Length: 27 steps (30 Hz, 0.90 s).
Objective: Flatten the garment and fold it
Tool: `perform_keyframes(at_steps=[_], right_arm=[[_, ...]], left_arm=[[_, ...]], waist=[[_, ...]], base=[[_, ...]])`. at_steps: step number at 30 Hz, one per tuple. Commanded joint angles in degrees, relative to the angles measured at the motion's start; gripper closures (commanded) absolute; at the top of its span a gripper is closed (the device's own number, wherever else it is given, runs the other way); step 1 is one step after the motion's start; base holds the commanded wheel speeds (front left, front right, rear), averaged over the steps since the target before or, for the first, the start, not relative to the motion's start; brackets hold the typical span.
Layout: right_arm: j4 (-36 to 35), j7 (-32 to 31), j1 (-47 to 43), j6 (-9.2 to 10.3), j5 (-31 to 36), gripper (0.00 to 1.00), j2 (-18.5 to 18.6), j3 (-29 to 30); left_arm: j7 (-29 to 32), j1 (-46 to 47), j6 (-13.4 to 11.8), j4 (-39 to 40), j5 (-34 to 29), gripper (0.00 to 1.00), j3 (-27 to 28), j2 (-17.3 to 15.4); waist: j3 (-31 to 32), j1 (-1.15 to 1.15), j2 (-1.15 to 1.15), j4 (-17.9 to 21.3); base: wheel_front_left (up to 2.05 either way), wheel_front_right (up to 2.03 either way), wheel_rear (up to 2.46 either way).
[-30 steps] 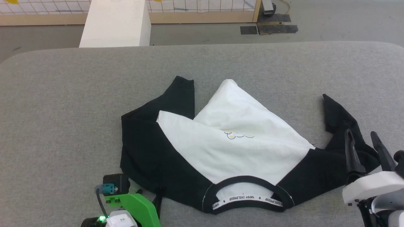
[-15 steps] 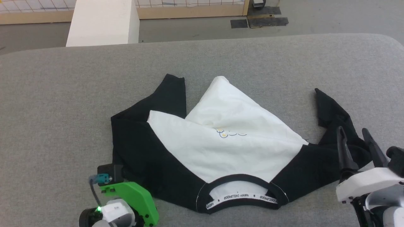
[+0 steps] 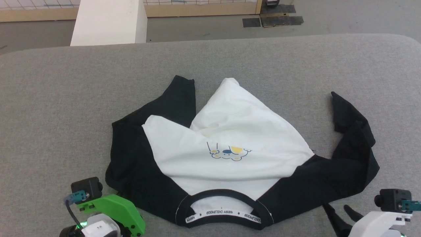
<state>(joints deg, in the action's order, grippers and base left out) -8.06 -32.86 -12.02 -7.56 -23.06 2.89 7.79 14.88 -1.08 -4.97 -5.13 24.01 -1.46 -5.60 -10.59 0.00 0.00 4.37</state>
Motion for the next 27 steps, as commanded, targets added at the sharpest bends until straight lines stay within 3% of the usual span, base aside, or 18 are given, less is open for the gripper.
perform_keyframes(at_steps=[1, 19, 21, 23, 27], right_arm=[[0.5, 0.7, 0.0, 0.08, -1.0, 0.0, 0.0, -0.4], [13.9, 7.3, 9.3, 0.08, -3.3, 0.0, 0.0, -1.6], [15.0, 7.6, 10.0, 0.08, -3.3, 0.58, 0.0, -1.8], [15.9, 7.9, 10.5, 0.08, -3.2, 1.0, 0.0, -1.8], [15.7, 8.6, 10.6, 0.08, -2.7, 1.0, 0.0, -1.6]], left_arm=[[-0.2, -0.1, -0.1, 0.3, 0.4, 1.0, -0.1, -0.4], [0.3, 0.8, 0.2, 0.6, 0.7, 1.0, -1.8, -0.7], [0.4, 0.9, 0.3, 0.6, 0.8, 1.0, -1.9, -0.7], [0.4, 1.0, 0.3, 0.6, 1.0, 1.0, -2.0, -0.7], [-0.1, 0.9, 0.4, 0.7, 1.3, 1.0, -2.0, -0.7]], waist=[[-0.3, 0.0, 0.0, 0.0], [-1.9, 0.0, 0.0, -1.1], [-2.0, 0.0, 0.0, -1.2], [-2.0, 0.0, 0.0, -1.3], [-1.6, 0.0, 0.0, -1.4]], base=[[0.0, 0.0, 0.0], [0.0, 0.0, 0.0], [0.0, 0.0, 0.0], [0.0, 0.0, 0.0], [0.0, 0.0, 0.0]])
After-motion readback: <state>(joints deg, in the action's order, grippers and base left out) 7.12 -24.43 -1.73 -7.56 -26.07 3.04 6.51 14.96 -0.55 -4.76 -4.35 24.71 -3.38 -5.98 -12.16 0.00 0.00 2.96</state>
